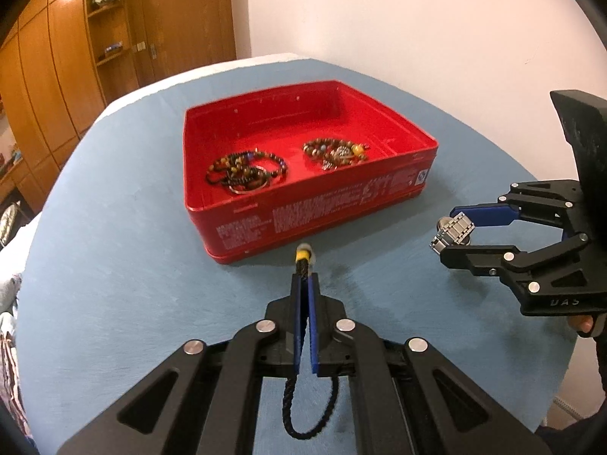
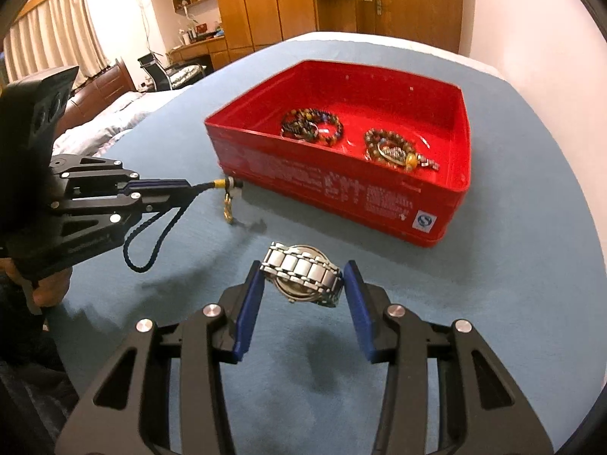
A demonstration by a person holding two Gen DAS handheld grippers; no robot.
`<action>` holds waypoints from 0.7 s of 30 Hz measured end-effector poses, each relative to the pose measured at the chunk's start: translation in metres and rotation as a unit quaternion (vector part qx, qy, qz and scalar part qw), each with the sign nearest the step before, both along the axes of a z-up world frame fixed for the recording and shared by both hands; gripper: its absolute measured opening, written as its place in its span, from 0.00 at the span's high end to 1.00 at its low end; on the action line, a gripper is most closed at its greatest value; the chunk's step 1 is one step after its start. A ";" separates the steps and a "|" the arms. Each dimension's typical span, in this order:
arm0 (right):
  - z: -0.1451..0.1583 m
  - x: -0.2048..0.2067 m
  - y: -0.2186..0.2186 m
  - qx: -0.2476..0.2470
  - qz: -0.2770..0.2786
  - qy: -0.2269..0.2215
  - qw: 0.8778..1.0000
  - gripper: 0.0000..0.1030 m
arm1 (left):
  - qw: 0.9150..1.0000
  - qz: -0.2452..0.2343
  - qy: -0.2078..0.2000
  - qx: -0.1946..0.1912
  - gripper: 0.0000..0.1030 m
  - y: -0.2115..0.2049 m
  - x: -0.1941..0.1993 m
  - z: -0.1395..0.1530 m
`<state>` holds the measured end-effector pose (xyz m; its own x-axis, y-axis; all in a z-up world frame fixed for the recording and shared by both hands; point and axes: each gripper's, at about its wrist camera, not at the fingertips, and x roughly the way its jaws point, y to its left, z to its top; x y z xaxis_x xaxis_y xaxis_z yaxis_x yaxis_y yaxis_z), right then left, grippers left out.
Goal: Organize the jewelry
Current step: 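Grasp the black cord keychain with the left tool while the right tool grasps the silver watch, then carry the keychain and watch into the red tray and open both tools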
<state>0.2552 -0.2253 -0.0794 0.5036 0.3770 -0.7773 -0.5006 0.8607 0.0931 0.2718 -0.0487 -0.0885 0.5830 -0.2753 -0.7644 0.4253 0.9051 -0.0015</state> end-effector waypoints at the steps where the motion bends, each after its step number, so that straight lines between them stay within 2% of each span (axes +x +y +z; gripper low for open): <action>1: 0.004 -0.001 -0.001 0.001 0.001 -0.003 1.000 0.59 | 1.000 0.000 -0.003 0.000 0.97 0.000 -0.002 0.003; 12: 0.038 -0.010 0.000 -0.009 0.014 -0.028 0.999 0.59 | 0.999 -0.004 -0.045 0.008 0.97 0.001 -0.019 0.042; 21: 0.068 0.000 0.001 -0.011 0.021 -0.055 0.998 0.59 | 0.997 -0.010 -0.077 0.012 0.97 -0.003 -0.011 0.071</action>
<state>0.2549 -0.2243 -0.0115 0.5714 0.3826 -0.7260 -0.5418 0.8403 0.0165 0.2606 -0.0521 -0.0178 0.6889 -0.2703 -0.6726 0.4359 0.8958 0.0865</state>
